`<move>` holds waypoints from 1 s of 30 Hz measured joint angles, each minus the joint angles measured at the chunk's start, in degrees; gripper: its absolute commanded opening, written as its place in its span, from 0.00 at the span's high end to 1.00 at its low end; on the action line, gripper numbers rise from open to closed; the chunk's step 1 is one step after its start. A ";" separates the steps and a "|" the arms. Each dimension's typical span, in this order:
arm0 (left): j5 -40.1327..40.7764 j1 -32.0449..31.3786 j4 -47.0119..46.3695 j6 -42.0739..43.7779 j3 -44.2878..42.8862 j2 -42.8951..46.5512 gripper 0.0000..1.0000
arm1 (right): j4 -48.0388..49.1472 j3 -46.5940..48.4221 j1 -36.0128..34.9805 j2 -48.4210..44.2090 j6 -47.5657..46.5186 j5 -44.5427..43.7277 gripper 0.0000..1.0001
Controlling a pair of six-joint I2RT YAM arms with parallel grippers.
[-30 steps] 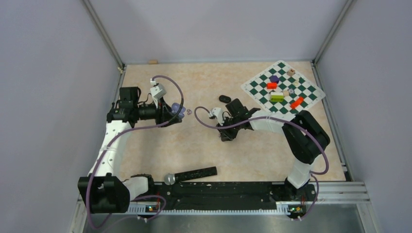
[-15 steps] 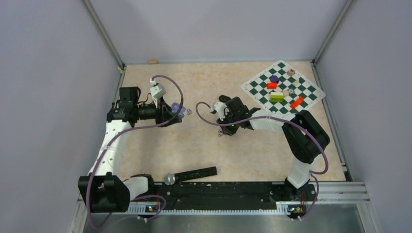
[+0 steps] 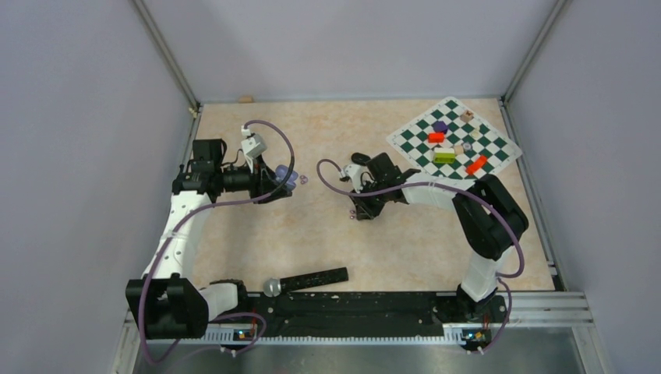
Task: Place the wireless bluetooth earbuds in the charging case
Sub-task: Pick up the earbud from the center of the board.
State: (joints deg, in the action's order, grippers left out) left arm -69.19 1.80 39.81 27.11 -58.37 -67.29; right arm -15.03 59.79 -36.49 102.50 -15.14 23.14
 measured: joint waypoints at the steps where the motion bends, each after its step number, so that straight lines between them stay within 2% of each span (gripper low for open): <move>1: -0.02 0.00 0.00 0.00 0.00 0.00 0.99 | -0.66 0.02 -0.02 0.00 -0.35 1.14 0.80; 9: -0.02 0.00 0.00 0.00 0.00 0.00 0.99 | -3.08 1.42 -1.27 1.33 -1.53 3.37 0.81; 22: -0.13 0.17 -0.11 -0.28 0.00 0.00 0.99 | 3.28 1.40 -1.51 1.40 1.75 -8.55 0.82; 30: -0.24 0.20 -1.31 -1.68 0.59 0.00 0.98 | 1.18 2.12 0.81 1.42 3.21 -5.77 0.80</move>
State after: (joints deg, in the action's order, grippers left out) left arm -69.43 2.00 38.50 25.43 -57.78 -67.29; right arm -13.85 61.91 -35.68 103.92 -11.92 17.37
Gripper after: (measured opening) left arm 0.389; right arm 0.188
